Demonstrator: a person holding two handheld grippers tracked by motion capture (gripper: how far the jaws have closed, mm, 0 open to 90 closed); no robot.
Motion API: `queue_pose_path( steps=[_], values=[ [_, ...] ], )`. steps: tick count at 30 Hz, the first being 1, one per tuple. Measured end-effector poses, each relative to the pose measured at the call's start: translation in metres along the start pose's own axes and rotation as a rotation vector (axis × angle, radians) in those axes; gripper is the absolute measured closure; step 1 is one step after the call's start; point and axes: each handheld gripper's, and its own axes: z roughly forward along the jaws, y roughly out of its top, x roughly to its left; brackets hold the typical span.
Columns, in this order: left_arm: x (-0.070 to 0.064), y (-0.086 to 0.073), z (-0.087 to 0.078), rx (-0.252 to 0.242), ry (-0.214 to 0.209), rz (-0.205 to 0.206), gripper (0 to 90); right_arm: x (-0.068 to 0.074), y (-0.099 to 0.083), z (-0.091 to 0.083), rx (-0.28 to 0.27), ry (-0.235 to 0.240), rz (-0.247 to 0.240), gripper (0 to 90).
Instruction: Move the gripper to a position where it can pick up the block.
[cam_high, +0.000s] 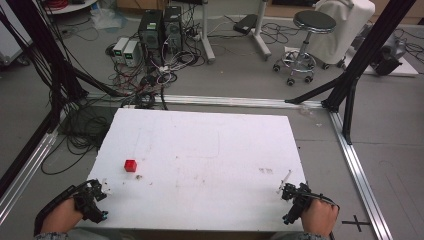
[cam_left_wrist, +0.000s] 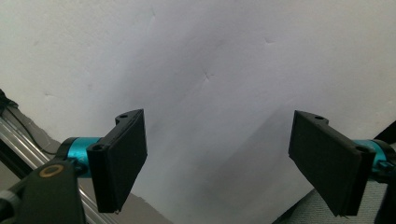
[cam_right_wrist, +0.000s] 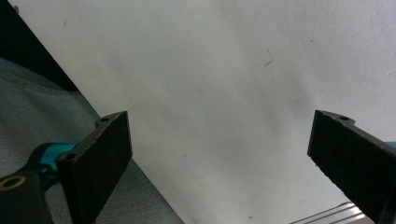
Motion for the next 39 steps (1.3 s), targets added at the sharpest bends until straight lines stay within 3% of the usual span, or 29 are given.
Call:
queue_pose_path(
  steps=[39],
  values=[
    [-0.0011, -0.001, 0.0016, -0.007, -0.013, 0.001, 19.8, 0.0004, 0.0003, -0.0008, -0.004, 0.009, -0.003, 5.7]
  ],
)
